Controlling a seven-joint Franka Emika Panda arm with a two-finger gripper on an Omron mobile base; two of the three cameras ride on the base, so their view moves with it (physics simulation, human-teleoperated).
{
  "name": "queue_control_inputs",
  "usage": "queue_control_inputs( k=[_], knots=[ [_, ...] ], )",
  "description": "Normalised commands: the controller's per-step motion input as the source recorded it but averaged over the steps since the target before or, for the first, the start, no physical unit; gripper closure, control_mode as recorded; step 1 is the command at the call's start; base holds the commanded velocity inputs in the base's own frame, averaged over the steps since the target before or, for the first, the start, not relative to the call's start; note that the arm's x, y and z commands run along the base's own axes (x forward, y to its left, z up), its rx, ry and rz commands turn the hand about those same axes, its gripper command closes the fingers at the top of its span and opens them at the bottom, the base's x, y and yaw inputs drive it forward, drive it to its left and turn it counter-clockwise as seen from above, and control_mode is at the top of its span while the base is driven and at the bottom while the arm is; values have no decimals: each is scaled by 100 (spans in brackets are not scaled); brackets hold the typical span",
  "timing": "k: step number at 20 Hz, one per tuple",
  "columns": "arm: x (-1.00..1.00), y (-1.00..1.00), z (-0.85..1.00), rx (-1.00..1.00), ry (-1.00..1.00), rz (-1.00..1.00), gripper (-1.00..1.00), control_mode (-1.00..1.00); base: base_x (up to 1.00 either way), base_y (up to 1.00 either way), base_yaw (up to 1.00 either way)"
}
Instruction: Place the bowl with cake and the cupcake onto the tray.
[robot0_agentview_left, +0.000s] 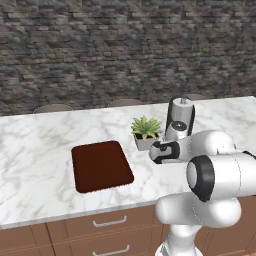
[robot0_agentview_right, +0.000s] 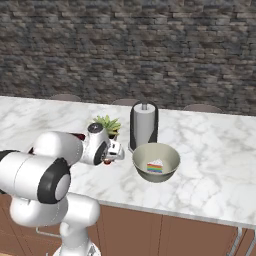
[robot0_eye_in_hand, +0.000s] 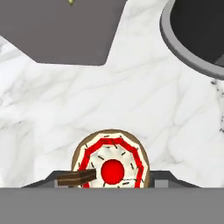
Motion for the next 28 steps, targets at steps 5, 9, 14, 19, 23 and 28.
queue_control_inputs(
  k=[5,9,14,19,23,28],
  knots=[
    [0,30,25,1,-1,0,100,-100,0,0,0],
    [0,36,17,2,0,0,100,-100,0,0,0],
    [0,38,13,3,0,0,100,-100,0,0,0],
    [0,45,19,0,0,0,100,-100,0,0,0],
    [0,55,12,0,0,0,100,-100,0,0,0],
    [10,49,1,0,0,0,100,-100,0,0,0]
  ],
)
